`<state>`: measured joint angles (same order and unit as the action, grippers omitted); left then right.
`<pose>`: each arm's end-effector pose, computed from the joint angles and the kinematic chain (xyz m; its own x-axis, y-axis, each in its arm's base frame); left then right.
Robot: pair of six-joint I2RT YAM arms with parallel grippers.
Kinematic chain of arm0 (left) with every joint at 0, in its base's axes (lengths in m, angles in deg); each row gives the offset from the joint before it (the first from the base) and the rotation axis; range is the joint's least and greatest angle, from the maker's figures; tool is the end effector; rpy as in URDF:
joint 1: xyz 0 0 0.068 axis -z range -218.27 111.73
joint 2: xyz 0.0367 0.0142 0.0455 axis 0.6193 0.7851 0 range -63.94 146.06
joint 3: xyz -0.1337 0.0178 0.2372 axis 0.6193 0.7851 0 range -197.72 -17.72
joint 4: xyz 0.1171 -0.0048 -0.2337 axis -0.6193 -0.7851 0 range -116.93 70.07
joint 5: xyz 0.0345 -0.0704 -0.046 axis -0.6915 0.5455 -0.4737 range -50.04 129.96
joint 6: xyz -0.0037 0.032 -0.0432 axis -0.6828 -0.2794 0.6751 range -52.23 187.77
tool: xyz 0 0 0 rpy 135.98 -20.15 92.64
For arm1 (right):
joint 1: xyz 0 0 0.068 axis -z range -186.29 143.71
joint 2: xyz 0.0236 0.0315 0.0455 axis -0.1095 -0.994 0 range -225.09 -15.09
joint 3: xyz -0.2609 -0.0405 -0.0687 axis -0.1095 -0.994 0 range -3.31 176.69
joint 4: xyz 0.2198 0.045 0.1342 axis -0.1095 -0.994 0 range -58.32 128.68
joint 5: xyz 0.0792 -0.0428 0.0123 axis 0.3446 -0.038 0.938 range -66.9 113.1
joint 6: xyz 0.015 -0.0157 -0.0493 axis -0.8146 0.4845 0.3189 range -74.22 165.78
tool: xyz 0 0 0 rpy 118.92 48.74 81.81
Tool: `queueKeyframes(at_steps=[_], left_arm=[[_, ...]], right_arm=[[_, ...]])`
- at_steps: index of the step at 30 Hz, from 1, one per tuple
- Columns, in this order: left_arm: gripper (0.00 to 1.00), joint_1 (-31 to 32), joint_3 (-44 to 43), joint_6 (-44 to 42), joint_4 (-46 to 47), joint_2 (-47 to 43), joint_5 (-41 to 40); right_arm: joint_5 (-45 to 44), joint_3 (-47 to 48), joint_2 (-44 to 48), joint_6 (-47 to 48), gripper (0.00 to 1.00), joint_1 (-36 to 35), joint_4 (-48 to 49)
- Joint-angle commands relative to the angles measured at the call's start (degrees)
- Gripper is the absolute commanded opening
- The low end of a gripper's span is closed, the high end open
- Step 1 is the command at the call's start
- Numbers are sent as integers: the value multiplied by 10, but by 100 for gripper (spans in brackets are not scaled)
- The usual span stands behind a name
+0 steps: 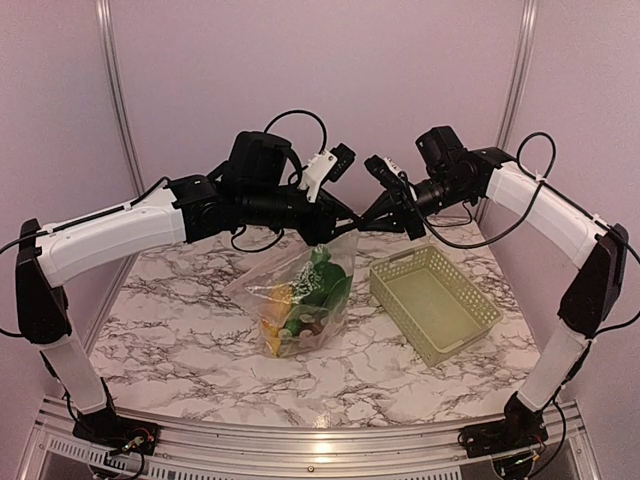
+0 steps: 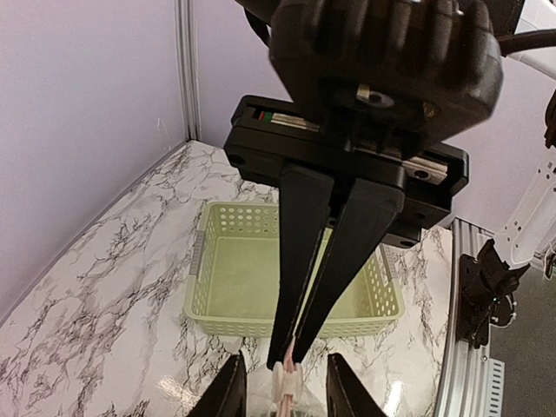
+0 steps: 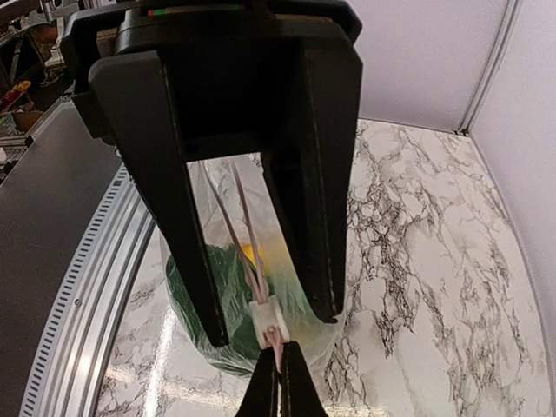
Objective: Place the food in the zip-top bag and seal the zipper
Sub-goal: Hold the zipper from the zipper food storage bag.
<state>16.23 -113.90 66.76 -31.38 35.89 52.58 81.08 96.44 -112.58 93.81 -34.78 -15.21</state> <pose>0.2365 -0.3452 0.3896 -0.1350 0.2191 -0.9663 0.9195 0.3911 -0.0398 0.2972 0.1956 0.3720 0.0713 -0.4100 -0.9093 -0.9908 -0.1344 -0.0171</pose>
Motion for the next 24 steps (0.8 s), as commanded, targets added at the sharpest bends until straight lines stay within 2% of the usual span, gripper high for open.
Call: queueKeyframes(at_steps=[1,9,11,13,15,24], left_arm=[[33,3,-11,-2,-18,12,10],[12,3,-20,-16,-36,18,6],[12,3,-23,-17,-38,20,7],[21,3,-23,-15,-38,21,5],[22,3,-23,-15,-38,21,6],[7,3,-26,-22,-40,23,11]], right_arm=[[1,4,15,-10,0,-5,9],[1,3,16,-13,0,-6,10],[1,2,16,-13,0,-6,11],[1,2,17,-17,0,-5,14],[1,1,17,-21,0,-5,16],[-3,-4,20,-24,0,-5,19]])
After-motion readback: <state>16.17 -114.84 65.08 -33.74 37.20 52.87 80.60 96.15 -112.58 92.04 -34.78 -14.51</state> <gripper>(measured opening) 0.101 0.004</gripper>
